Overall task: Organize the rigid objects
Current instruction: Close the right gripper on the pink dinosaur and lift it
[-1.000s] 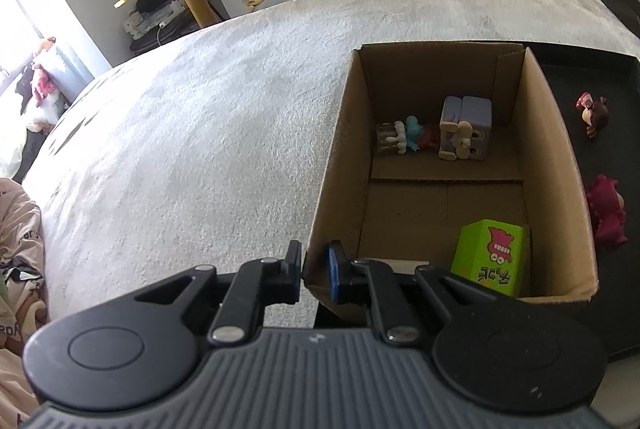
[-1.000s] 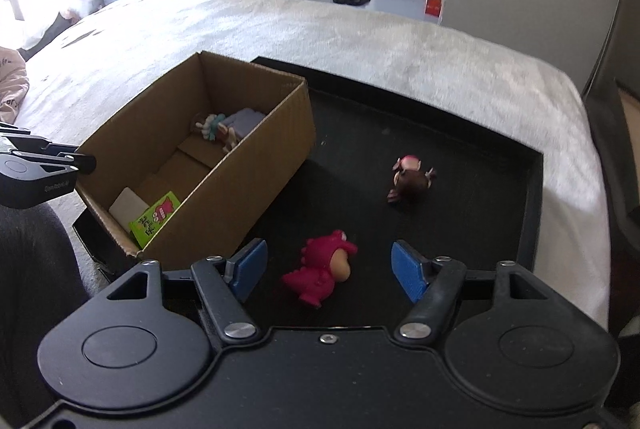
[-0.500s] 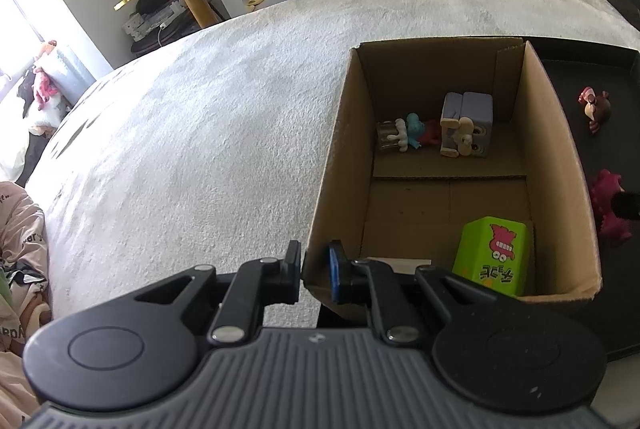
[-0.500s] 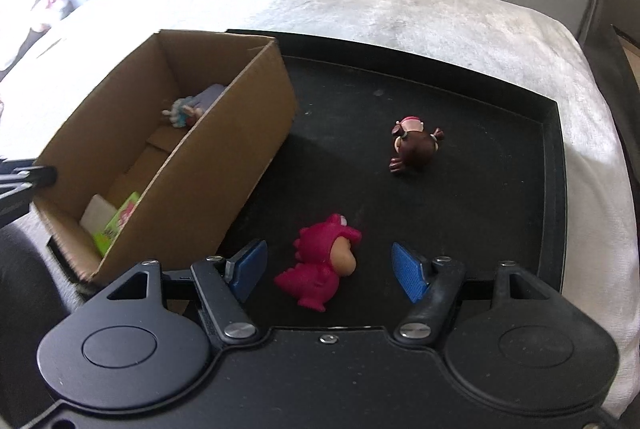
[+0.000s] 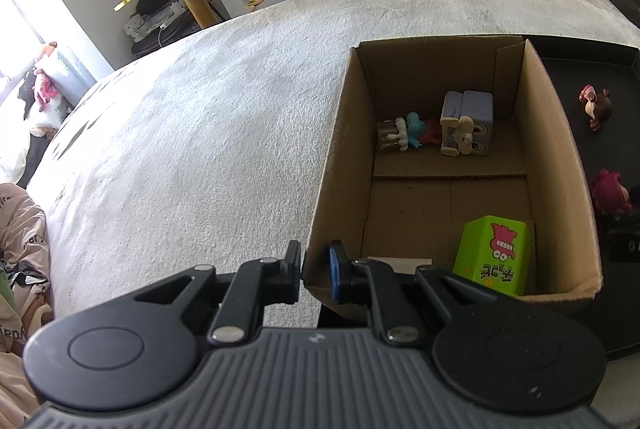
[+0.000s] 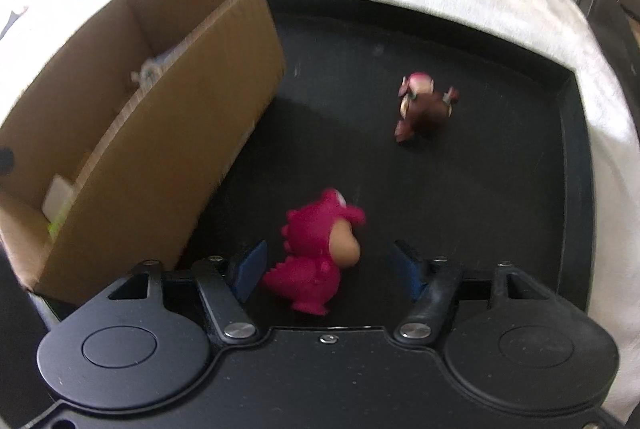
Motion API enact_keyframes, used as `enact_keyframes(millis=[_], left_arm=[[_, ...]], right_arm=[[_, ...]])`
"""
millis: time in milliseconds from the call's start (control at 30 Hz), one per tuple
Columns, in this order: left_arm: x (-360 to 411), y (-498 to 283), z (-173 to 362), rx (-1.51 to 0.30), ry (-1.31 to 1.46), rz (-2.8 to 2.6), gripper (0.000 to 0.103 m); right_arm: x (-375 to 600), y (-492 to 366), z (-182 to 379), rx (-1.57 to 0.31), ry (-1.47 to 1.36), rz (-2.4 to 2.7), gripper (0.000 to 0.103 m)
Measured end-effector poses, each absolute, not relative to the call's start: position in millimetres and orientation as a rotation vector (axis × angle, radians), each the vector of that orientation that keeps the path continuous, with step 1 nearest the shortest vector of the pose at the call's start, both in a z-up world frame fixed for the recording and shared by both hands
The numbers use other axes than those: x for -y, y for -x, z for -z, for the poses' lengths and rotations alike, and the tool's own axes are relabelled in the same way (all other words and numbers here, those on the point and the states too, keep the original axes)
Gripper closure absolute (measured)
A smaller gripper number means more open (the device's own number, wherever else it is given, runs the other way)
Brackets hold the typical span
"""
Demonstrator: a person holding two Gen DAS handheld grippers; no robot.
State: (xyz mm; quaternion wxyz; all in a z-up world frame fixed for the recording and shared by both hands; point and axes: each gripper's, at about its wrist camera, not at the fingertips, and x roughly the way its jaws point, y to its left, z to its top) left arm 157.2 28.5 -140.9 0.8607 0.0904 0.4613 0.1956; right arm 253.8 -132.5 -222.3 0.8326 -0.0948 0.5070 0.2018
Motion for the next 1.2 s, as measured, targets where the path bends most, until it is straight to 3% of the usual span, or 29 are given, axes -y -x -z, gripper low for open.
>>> enact_keyframes(millis=[100, 1200], left_arm=[[-28.9, -157.8, 140.7, -0.967, -0.187, -0.410, 0.090], [-33.5, -157.5, 138.6, -0.961, -0.153, -0.403, 0.090]], right_arm=[[136.1, -249.2, 224.8, -1.074, 0.223, -0.420, 0.065], [132.1, -243.9, 124.8, -0.869, 0.187, -0.491, 0.066]])
